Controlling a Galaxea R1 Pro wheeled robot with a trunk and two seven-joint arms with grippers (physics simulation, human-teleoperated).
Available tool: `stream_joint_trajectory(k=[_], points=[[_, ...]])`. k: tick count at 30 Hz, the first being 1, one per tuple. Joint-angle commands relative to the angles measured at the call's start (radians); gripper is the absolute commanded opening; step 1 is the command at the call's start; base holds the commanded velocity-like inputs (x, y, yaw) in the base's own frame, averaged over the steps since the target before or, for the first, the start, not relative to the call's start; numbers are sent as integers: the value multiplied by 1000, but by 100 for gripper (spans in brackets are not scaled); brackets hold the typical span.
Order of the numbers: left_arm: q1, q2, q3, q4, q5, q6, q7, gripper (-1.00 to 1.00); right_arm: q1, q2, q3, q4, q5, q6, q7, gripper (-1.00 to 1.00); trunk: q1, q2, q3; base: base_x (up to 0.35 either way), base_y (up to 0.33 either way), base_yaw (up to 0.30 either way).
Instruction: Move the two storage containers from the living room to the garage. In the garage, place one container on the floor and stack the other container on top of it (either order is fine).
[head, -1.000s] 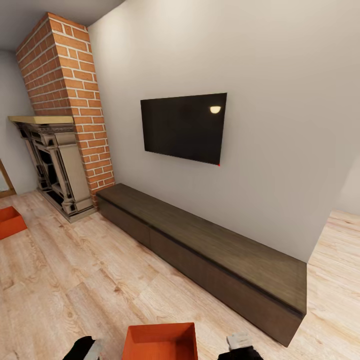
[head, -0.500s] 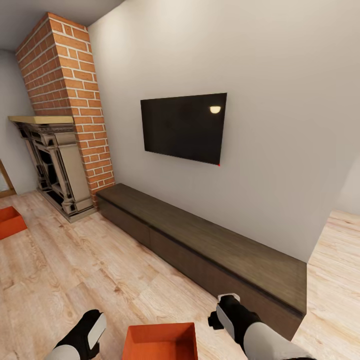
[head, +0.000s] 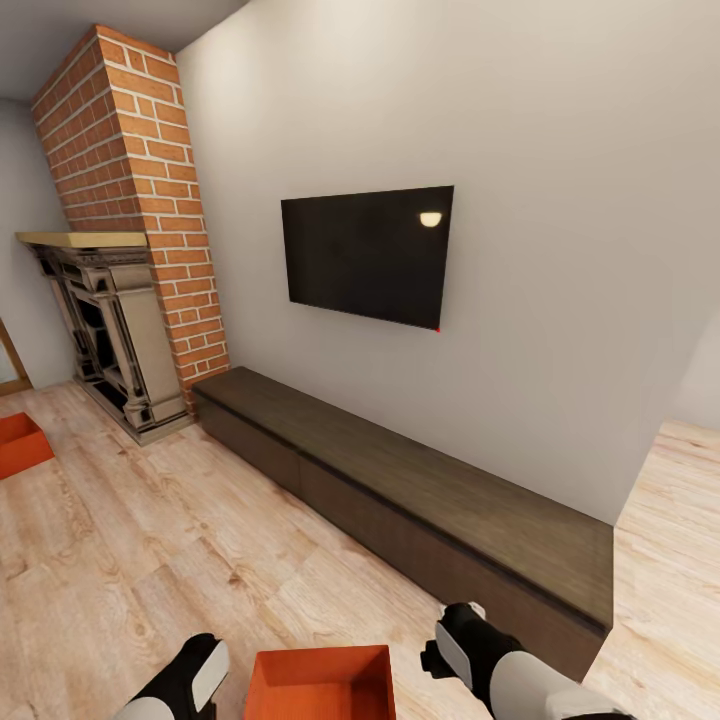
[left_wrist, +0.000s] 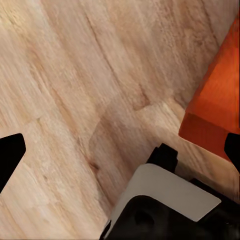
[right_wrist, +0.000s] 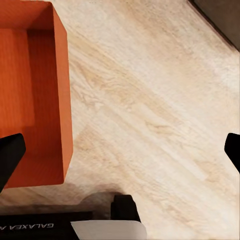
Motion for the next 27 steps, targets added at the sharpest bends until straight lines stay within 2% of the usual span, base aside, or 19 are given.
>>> stream_joint_trajectory(k=[1,2,3,5,7,10,12,17,18,21,22,25,27], points=[[-1,-13,-15,-3,8,3,11,100,2,0,0,-2,-2,-14,-1,100,0,-1,-1,0,0,0],[-1,-18,-27,-2,7,3,13,100,2,-1,-2,-2,-2,-24,1,100,0,-1,-1,0,0,0],[-2,-25,-60,-3,6,3,19,100,3,-1,-7,-2,-2,-44,8,100,0,-1,-1,0,0,0],[-2,-33,-158,-3,6,3,47,100,4,-2,-22,-2,-2,-68,44,100,0,-1,-1,0,0,0],[-3,-41,-249,-3,10,3,100,100,5,-3,-44,-1,-3,-80,96,100,0,-1,-1,0,0,0],[-3,-56,-303,-3,11,3,160,100,5,-11,-61,0,-3,-85,137,100,0,-1,-1,0,0,0],[-3,-77,-329,-7,10,1,206,100,6,-20,-69,0,-1,-89,157,100,0,-1,-1,0,0,0],[-3,-81,-333,-16,11,1,202,100,6,-18,-69,-1,2,-114,163,100,0,-1,-1,0,0,0],[-3,-82,-334,-18,12,-2,182,100,7,-16,-69,0,2,-146,164,100,0,-1,-1,0,0,0],[-3,-81,-334,-17,13,-20,105,100,7,-15,-68,0,3,-160,165,100,0,-1,-1,0,0,0],[-3,-81,-334,-15,13,-44,-11,100,7,-14,-68,0,4,-164,165,100,0,-1,-1,0,0,0],[-3,-82,-335,-17,13,-51,-65,100,7,-14,-67,-1,7,-165,165,100,0,-1,-1,0,0,0],[-3,-82,-335,-18,13,-53,-79,100,7,-14,-66,-1,8,-165,165,100,0,-1,-1,0,0,0]])
